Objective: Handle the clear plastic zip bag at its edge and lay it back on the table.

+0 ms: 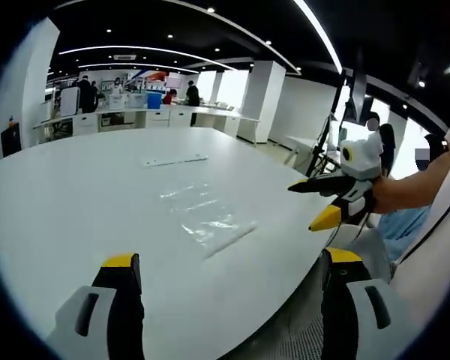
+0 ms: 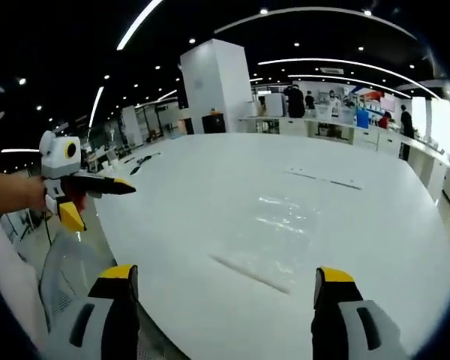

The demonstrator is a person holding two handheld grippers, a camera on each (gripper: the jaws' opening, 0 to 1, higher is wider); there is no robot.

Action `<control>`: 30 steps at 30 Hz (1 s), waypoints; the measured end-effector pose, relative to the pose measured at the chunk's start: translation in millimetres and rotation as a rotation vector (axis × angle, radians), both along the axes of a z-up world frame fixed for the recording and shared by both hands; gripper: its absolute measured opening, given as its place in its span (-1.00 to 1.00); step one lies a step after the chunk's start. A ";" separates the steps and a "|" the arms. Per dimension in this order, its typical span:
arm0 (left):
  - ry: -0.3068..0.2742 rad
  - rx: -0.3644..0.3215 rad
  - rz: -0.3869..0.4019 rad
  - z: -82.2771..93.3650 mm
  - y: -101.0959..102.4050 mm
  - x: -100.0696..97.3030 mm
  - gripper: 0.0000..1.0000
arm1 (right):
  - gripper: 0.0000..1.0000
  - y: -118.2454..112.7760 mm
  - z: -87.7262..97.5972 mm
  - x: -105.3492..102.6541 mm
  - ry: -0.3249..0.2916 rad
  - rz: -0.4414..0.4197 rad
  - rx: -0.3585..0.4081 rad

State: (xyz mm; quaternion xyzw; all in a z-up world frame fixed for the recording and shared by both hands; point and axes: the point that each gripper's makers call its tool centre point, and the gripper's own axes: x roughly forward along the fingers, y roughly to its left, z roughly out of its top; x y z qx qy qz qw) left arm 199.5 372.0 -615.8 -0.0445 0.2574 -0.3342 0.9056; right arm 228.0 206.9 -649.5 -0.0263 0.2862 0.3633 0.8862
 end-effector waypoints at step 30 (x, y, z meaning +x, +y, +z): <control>-0.021 -0.071 0.052 -14.9 1.9 -25.1 0.99 | 1.00 -5.7 -1.5 -44.3 -0.025 -0.043 0.078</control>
